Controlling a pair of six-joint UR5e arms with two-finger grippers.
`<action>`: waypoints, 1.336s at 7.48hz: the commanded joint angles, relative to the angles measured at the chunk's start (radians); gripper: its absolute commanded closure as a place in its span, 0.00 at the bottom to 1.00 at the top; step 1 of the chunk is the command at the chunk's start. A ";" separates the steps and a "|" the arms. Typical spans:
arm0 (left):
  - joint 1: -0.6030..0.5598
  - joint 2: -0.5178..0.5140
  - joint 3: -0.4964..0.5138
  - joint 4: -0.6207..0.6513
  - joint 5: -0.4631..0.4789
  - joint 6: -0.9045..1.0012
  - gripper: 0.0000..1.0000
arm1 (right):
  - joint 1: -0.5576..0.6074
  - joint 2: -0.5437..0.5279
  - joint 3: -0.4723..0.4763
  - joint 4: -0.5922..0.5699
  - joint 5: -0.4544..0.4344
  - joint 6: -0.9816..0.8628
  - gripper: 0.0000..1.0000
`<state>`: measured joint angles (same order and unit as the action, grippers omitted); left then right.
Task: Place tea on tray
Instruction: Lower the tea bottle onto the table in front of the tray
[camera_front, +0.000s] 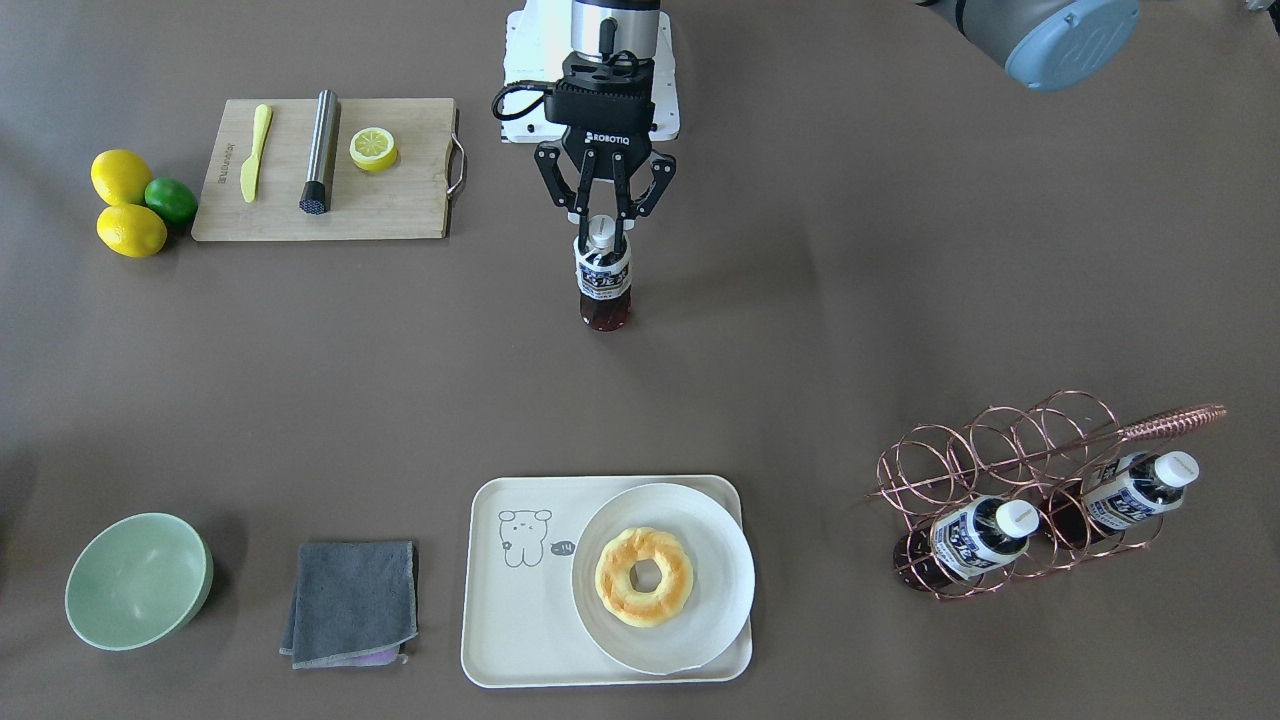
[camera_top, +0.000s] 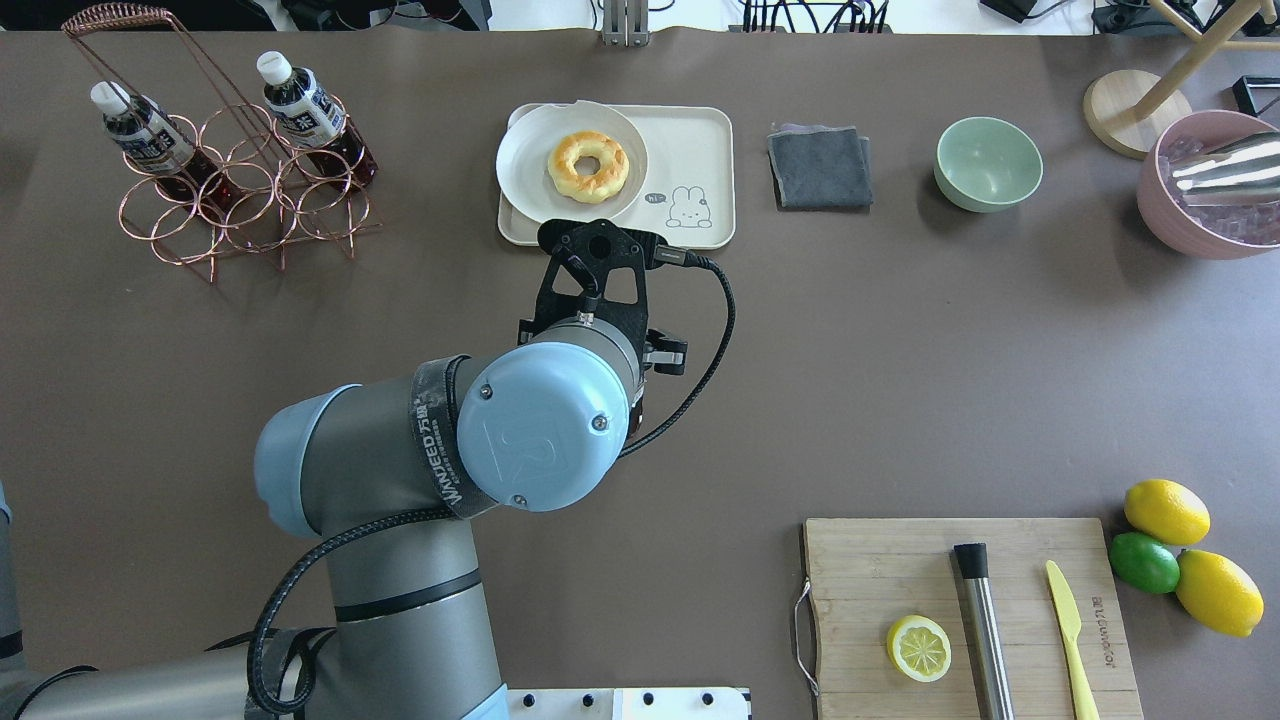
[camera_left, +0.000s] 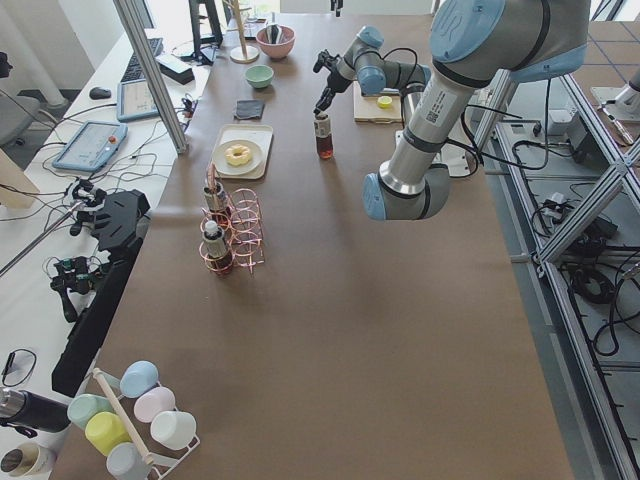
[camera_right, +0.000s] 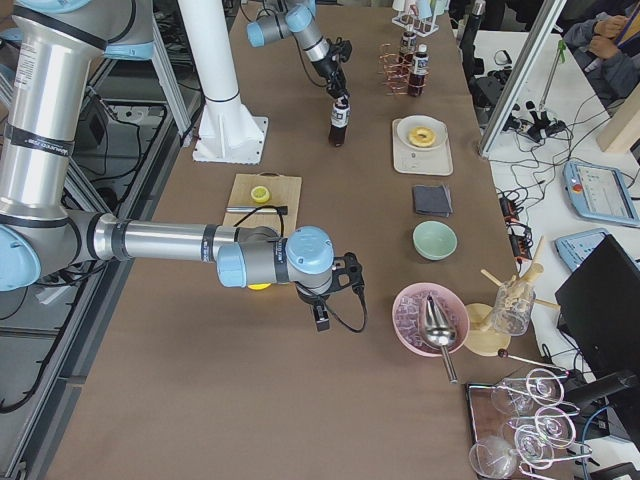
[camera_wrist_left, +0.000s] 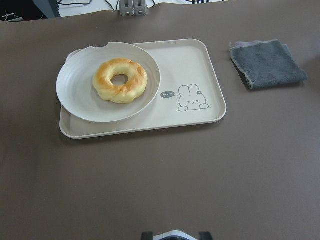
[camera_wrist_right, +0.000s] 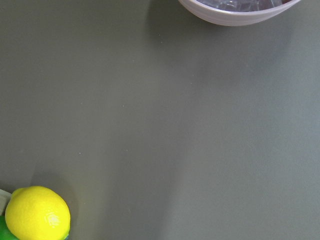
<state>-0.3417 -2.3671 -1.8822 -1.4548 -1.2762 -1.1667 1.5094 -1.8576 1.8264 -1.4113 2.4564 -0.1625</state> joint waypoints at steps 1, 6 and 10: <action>0.009 0.002 -0.001 0.001 0.012 -0.004 1.00 | 0.000 -0.002 -0.001 0.000 -0.001 0.000 0.00; 0.010 0.002 -0.001 0.001 0.012 -0.004 0.60 | 0.000 -0.003 0.001 0.000 0.001 0.000 0.00; 0.009 0.002 -0.001 0.001 0.012 -0.004 0.24 | 0.000 -0.002 0.002 0.000 0.003 0.001 0.00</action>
<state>-0.3314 -2.3654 -1.8828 -1.4542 -1.2640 -1.1704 1.5094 -1.8602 1.8281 -1.4113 2.4589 -0.1619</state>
